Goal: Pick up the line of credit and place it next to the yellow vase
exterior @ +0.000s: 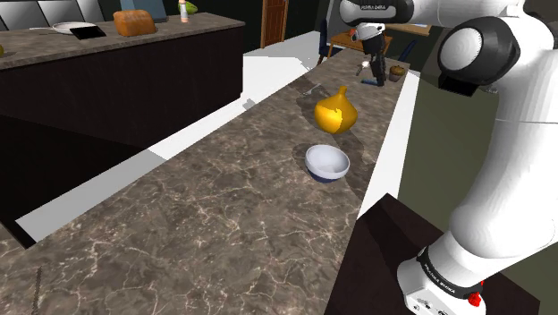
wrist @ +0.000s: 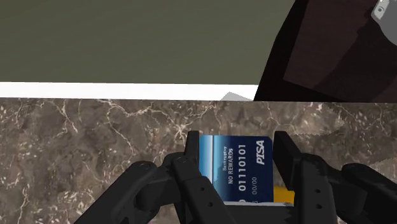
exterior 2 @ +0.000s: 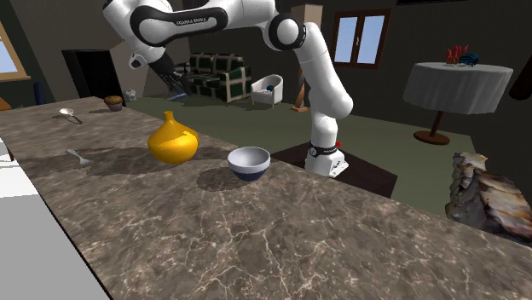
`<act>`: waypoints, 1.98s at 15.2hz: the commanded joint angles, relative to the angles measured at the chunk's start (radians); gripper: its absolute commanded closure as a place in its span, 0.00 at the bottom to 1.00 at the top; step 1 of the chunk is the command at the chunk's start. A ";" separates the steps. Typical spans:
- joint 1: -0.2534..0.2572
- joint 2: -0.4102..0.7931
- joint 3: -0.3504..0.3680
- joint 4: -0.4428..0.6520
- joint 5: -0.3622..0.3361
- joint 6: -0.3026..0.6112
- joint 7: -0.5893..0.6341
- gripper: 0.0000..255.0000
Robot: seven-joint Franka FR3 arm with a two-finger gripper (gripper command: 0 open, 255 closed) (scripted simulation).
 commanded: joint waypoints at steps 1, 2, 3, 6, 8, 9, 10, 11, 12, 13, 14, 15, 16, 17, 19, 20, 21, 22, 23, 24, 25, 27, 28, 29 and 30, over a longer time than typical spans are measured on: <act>-0.002 -0.007 0.002 -0.038 0.003 0.029 0.013 1.00; -0.003 -0.009 0.002 -0.054 0.004 0.042 0.018 1.00; -0.004 -0.010 0.003 -0.069 0.006 0.055 0.023 1.00; -0.007 -0.013 0.004 -0.112 0.008 0.093 0.038 1.00; -0.008 -0.013 0.005 -0.138 0.010 0.117 0.047 1.00; -0.009 -0.013 0.005 -0.151 0.011 0.129 0.052 1.00; -0.010 -0.012 0.005 -0.163 0.011 0.141 0.057 1.00; -0.011 -0.011 0.006 -0.175 0.012 0.153 0.061 1.00; -0.012 -0.010 0.006 -0.186 0.012 0.165 0.066 1.00; -0.012 -0.009 0.006 -0.197 0.013 0.176 0.070 1.00; -0.013 -0.007 0.006 -0.208 0.013 0.188 0.074 1.00; -0.014 -0.005 0.007 -0.218 0.014 0.199 0.079 1.00; -0.015 -0.003 0.007 -0.228 0.014 0.210 0.083 1.00; -0.015 -0.001 0.007 -0.238 0.014 0.222 0.087 1.00; -0.017 0.004 0.007 -0.256 0.014 0.244 0.095 1.00; -0.017 0.007 0.008 -0.265 0.015 0.255 0.099 1.00; -0.018 0.010 0.008 -0.273 0.015 0.265 0.103 1.00; -0.019 0.013 0.008 -0.282 0.015 0.276 0.107 1.00; -0.019 0.017 0.008 -0.289 0.015 0.287 0.111 1.00; -0.020 0.020 0.008 -0.297 0.014 0.297 0.115 1.00; -0.020 0.024 0.008 -0.304 0.014 0.308 0.119 1.00; -0.021 0.033 0.008 -0.318 0.014 0.329 0.127 1.00; -0.022 0.037 0.008 -0.325 0.014 0.339 0.131 1.00; -0.023 0.042 0.008 -0.331 0.013 0.349 0.134 1.00; -0.023 0.047 0.008 -0.337 0.013 0.359 0.138 1.00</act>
